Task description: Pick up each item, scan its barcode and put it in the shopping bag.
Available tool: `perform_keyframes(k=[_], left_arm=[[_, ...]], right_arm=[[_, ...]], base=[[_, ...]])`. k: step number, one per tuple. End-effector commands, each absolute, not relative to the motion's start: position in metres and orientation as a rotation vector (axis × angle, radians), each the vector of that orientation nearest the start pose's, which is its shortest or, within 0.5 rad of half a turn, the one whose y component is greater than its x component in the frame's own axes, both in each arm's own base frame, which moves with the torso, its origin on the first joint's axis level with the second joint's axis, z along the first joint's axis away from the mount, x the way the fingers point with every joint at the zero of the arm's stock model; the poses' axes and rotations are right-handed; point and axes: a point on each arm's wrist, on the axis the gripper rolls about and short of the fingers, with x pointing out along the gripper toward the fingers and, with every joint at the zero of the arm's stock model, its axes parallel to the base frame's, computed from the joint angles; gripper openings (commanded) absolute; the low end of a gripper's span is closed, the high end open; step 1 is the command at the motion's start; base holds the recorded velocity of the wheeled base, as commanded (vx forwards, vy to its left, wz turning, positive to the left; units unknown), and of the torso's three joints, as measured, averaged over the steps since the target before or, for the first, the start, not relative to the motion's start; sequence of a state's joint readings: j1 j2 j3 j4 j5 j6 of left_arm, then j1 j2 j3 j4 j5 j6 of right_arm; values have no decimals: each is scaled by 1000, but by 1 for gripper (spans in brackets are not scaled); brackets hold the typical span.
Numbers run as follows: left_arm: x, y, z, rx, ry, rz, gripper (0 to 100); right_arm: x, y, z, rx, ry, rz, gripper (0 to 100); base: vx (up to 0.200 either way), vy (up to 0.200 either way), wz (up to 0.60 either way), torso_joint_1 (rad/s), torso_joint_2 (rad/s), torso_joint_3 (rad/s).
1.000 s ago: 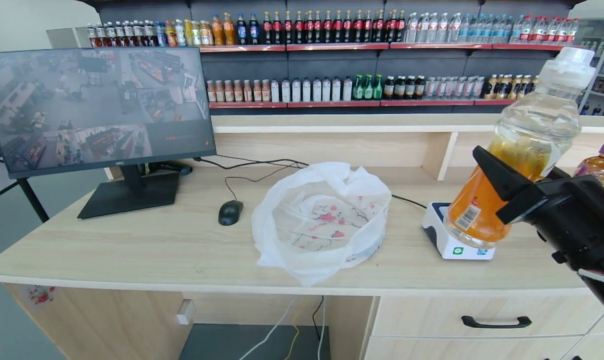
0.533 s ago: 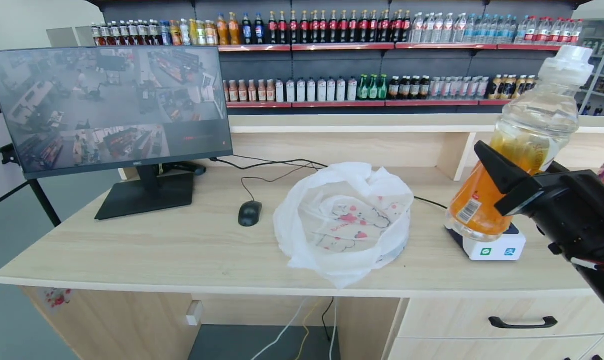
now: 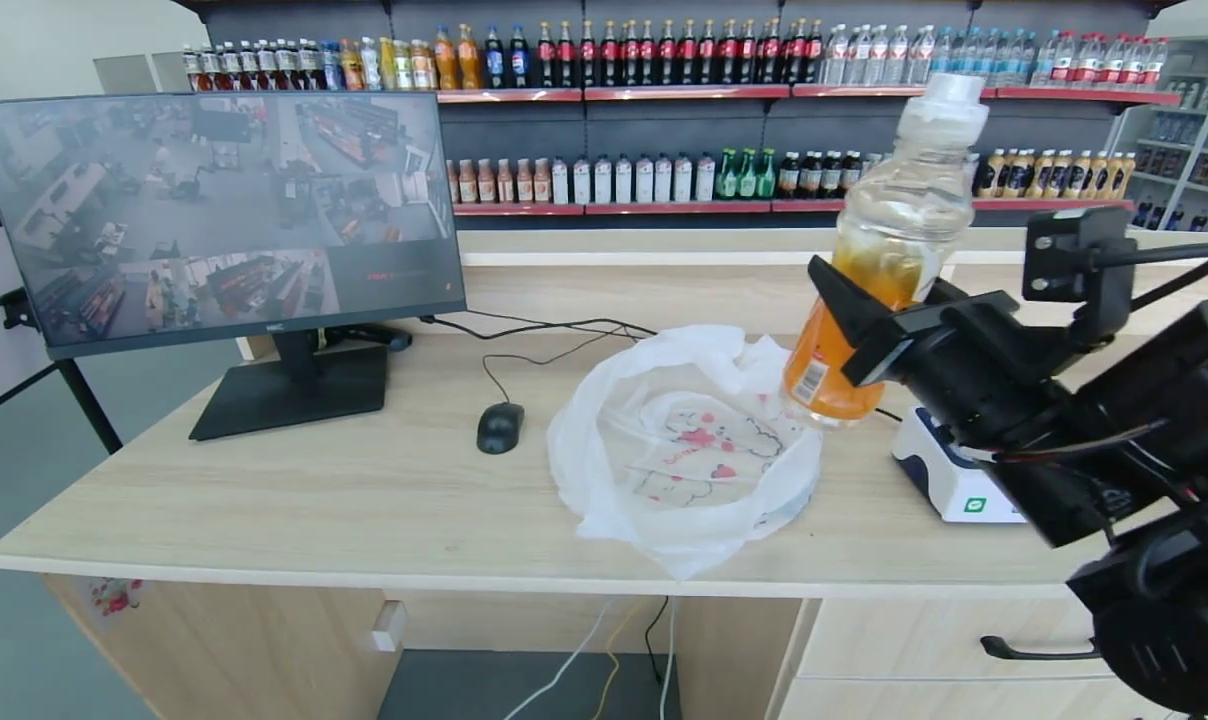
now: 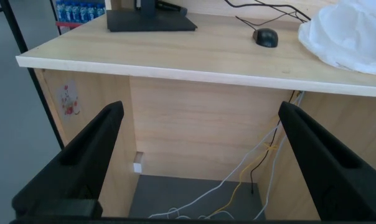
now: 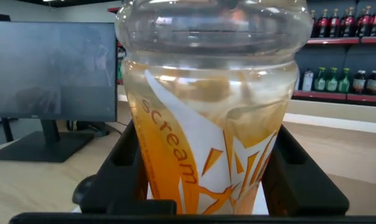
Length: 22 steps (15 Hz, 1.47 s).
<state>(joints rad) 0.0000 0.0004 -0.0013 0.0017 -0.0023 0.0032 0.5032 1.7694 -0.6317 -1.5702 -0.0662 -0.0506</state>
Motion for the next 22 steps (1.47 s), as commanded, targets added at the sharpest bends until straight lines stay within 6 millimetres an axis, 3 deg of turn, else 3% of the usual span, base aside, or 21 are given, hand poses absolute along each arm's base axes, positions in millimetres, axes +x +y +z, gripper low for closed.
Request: perform_keyframes(k=[1,4,9,14,22], left_arm=[[-23,0,76,3,0,-3,100],[-23,0,76,3,0,-3,100],[-23,0,76,3,0,-3,100],[-23,0,76,3,0,-3,100],[-23,0,76,3,0,-2,100]], right_arm=[[282,186,186,76,-385,500,0],[304,209,175,79,-382,515,0],[337,232,149,74,-366,515,0],[364,234,120,39,-336,485,0],[385,242,109,30,-352,470,0]], base=[[0,0,0,0,0,0],[0,0,0,0,0,0],[0,0,0,0,0,0],[0,0,0,0,0,0],[0,0,0,0,0,0]])
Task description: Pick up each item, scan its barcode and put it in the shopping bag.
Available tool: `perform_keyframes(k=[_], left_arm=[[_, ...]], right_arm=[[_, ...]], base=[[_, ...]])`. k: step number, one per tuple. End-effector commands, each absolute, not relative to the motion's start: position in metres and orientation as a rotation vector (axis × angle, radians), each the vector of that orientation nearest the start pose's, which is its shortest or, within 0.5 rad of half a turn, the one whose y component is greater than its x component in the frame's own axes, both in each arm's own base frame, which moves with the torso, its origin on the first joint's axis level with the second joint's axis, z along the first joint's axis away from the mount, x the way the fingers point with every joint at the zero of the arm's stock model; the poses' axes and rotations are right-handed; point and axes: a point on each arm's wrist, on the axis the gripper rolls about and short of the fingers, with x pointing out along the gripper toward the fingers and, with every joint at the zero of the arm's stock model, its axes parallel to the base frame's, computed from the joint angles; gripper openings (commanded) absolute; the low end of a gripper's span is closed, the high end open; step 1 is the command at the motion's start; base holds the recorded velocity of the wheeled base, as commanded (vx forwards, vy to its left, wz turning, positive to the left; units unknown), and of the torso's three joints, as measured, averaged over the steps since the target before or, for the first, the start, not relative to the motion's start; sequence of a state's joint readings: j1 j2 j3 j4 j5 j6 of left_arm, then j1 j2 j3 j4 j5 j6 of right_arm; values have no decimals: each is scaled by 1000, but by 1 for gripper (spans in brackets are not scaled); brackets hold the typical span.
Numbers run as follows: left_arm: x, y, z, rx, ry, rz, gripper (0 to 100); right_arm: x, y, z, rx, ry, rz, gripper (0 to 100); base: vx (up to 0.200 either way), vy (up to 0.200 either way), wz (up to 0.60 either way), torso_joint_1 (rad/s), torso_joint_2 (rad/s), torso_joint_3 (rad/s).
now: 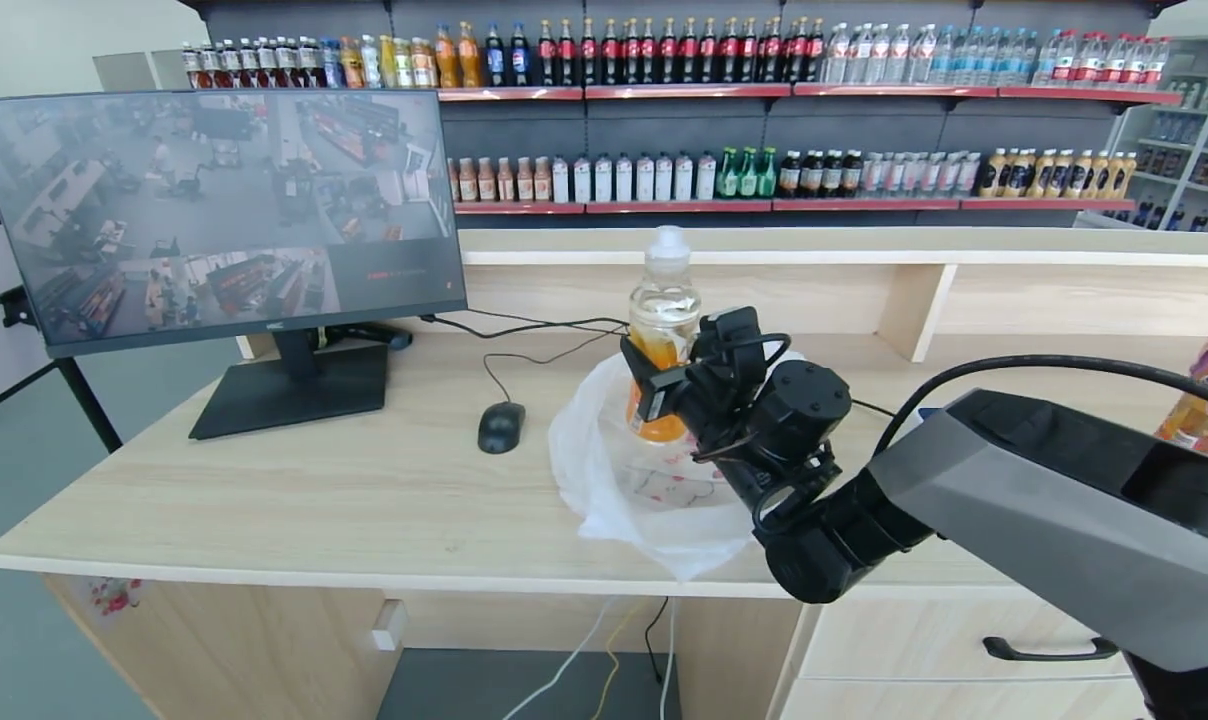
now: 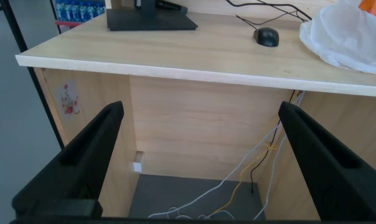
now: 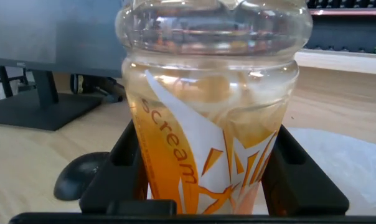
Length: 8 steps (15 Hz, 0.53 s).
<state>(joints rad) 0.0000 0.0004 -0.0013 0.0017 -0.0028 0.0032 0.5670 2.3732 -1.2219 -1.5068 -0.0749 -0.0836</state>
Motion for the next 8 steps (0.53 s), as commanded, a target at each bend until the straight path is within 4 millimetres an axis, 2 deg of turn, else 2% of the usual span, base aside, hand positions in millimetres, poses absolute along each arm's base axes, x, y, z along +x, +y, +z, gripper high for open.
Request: perform_keyframes(k=[1,8], left_arm=[[-23,0,76,3,0,-2,100],[-23,0,76,3,0,-3,100]], right_arm=[[386,242,107,30,-349,469,0],[395,245,79,17,-301,468,0]], base=[[0,0,0,0,0,0],[0,0,0,0,0,0]])
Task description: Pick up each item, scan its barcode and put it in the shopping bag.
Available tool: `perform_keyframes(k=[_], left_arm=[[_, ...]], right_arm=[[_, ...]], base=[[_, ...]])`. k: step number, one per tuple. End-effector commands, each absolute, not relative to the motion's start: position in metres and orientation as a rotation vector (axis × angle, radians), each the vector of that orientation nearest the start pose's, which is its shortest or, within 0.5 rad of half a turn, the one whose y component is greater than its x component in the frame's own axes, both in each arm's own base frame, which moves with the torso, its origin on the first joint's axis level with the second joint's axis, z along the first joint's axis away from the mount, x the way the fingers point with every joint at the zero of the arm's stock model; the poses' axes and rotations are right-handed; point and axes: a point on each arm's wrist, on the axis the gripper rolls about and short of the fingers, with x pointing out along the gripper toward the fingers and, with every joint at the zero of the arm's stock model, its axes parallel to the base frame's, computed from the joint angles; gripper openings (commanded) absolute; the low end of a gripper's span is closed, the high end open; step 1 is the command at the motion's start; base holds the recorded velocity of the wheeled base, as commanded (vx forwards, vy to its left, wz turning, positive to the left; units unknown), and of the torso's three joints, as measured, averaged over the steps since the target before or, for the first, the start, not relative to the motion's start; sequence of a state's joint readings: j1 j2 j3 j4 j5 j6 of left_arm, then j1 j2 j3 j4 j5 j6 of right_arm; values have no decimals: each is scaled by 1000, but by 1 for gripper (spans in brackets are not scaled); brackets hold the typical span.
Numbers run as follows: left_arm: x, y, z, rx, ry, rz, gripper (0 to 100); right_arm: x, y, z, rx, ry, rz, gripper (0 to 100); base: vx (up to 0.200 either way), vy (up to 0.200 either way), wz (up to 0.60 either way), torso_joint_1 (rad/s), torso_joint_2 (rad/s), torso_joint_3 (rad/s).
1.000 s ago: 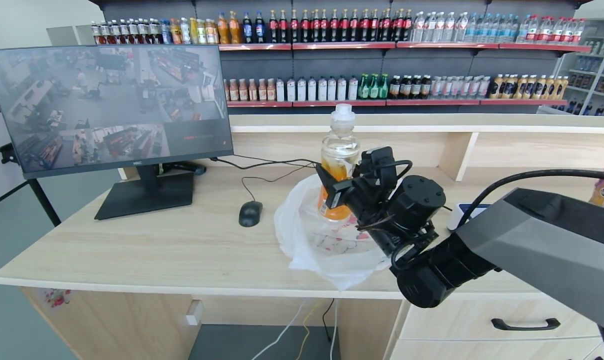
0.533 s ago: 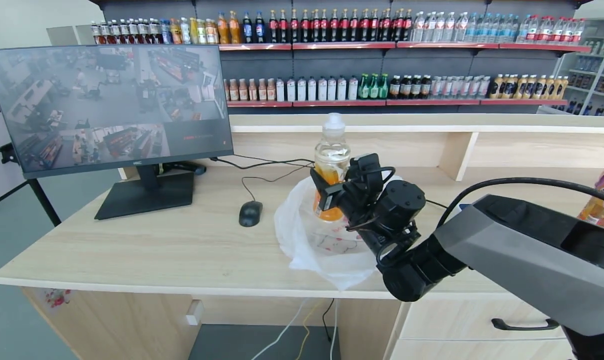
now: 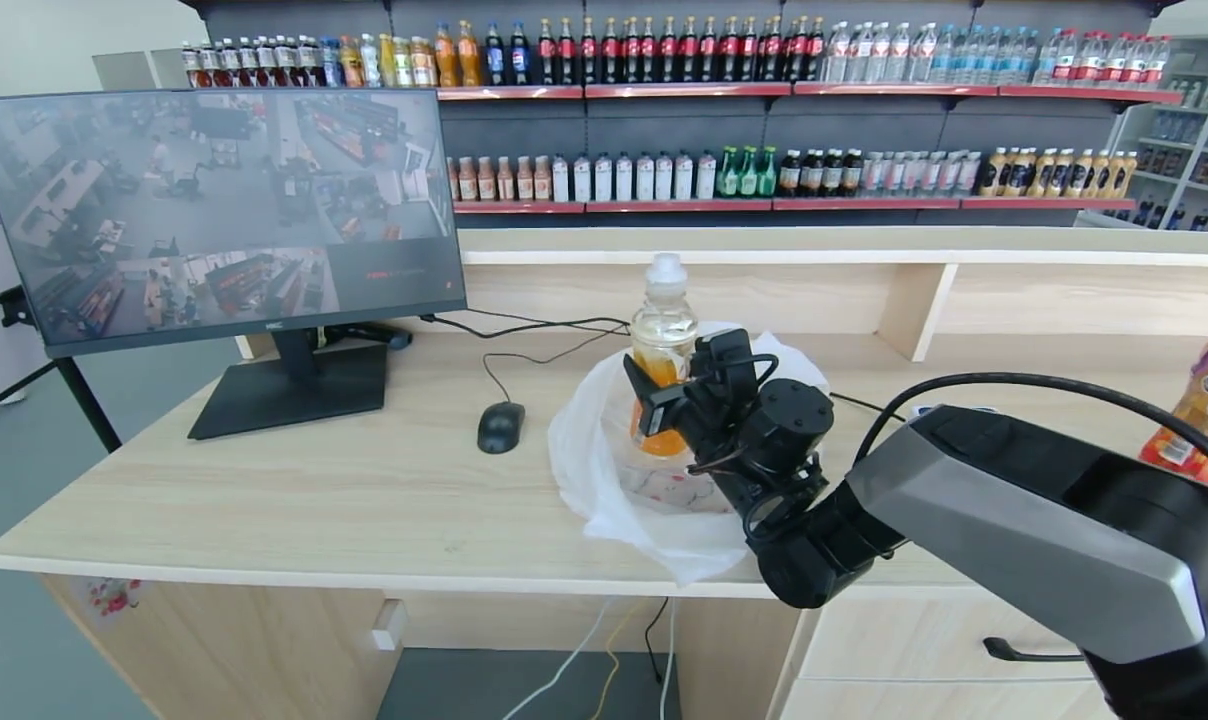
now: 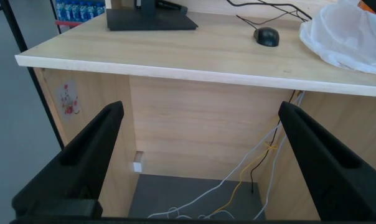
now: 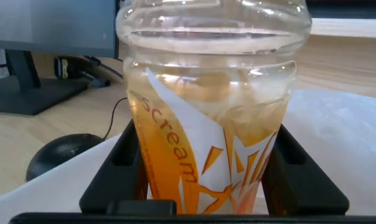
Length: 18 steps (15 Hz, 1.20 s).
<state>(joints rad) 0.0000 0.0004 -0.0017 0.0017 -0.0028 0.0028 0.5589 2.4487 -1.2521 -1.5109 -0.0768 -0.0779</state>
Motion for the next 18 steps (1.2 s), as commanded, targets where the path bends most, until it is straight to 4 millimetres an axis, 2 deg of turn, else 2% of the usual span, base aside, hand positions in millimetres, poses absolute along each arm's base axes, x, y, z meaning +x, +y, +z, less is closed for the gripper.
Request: perform_keyframes(k=[1,7,18], left_arm=[[-23,0,76,3,0,-3,100],[-23,0,75,3,2,-3,100],[-23,0,76,3,0,-2,100]], right_arm=[[395,245,77,15,-298,468,0],[400,236,73,9,-285,453,0],[395,240,73,27,-293,461,0]], base=[[0,0,0,0,0,0],[0,0,0,0,0,0],[0,0,0,0,0,0]])
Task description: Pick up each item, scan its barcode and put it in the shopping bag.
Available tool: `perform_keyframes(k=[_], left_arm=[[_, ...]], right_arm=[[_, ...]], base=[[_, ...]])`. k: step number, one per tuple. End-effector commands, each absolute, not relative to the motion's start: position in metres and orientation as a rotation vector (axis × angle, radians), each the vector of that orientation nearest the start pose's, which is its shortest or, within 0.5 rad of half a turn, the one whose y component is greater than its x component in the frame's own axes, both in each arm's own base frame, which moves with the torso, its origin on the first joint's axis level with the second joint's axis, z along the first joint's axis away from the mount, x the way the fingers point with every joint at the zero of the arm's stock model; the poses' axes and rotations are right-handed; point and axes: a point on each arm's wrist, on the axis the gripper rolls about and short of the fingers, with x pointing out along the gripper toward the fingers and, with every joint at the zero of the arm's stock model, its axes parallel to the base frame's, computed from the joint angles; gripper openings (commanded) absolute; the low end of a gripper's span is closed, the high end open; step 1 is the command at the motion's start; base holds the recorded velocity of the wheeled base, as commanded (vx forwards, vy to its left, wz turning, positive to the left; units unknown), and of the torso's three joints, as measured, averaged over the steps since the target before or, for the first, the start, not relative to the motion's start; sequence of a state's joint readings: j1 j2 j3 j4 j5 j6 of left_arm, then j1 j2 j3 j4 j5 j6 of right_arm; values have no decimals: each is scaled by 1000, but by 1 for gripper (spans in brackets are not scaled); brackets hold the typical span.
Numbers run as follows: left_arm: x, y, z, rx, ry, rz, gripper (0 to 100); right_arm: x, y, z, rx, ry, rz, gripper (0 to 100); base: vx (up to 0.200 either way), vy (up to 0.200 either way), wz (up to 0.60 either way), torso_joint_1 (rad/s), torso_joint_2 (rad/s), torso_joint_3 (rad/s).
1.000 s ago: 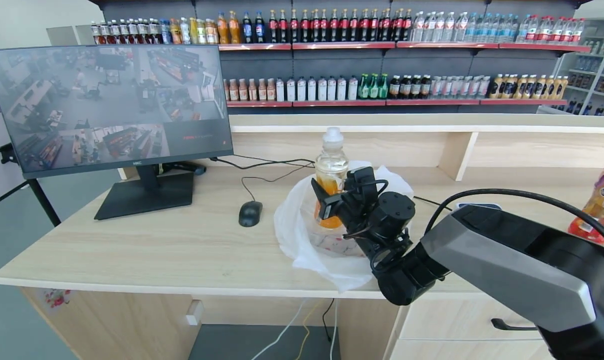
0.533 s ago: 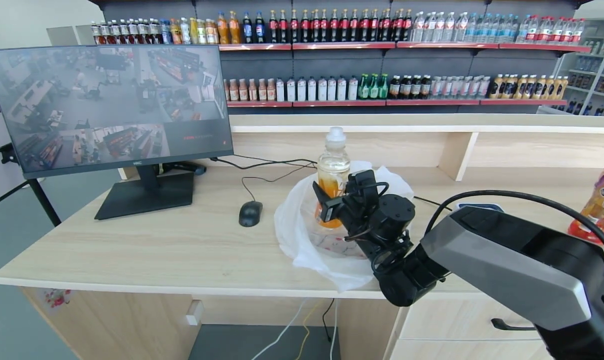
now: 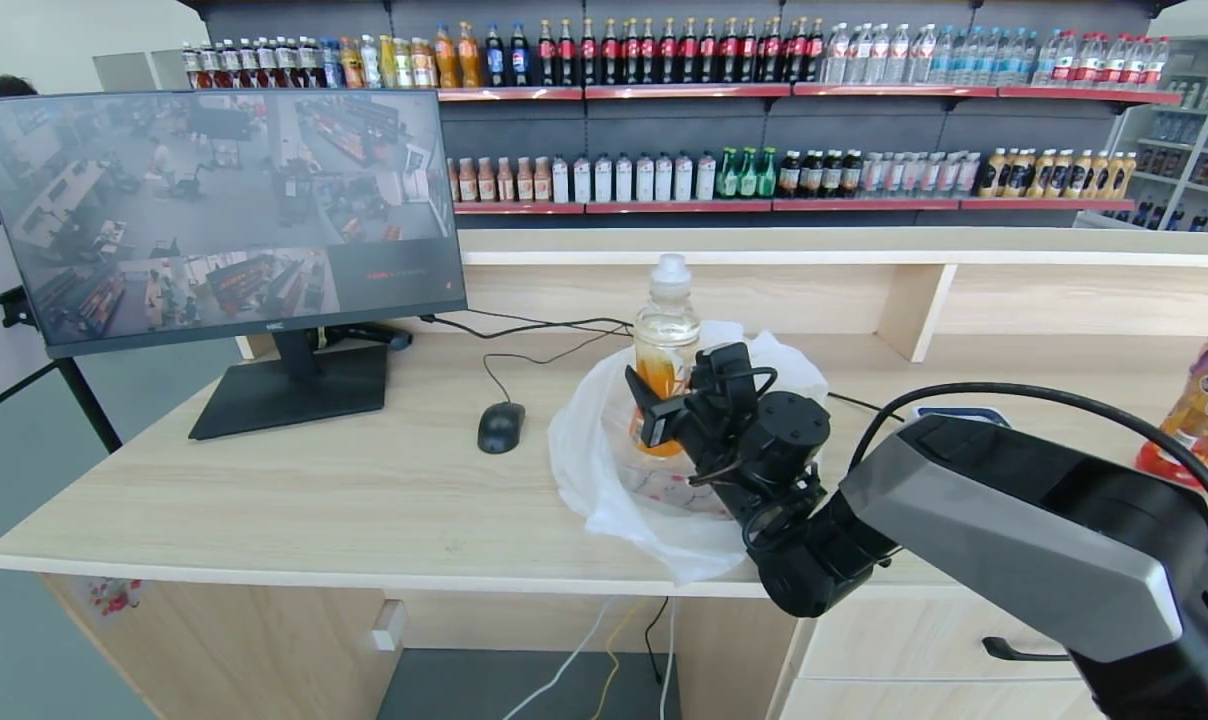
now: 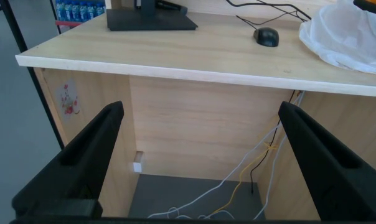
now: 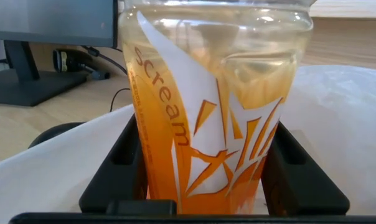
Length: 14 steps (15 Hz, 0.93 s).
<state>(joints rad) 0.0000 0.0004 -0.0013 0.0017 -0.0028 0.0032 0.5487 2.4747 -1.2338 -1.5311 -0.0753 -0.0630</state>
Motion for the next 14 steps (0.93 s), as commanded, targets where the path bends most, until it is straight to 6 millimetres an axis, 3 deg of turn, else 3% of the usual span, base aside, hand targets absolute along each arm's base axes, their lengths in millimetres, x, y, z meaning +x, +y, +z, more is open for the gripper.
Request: perform_keyframes(k=[1,2,8,14], left_arm=[[-23,0,76,3,0,-3,100],[-23,0,76,3,0,-2,100],[-23,0,76,3,0,-3,100],[-23,0,76,3,0,-3,100]], right_arm=[[394,238,73,31,-305,459,0],[394,238,74,33,-313,459,100],[391,235,79,46,-317,455,100],[382,233,117,66,-397,433,100]], base=[[0,0,0,0,0,0],[0,0,0,0,0,0],[0,0,0,0,0,0],[0,0,0,0,0,0]])
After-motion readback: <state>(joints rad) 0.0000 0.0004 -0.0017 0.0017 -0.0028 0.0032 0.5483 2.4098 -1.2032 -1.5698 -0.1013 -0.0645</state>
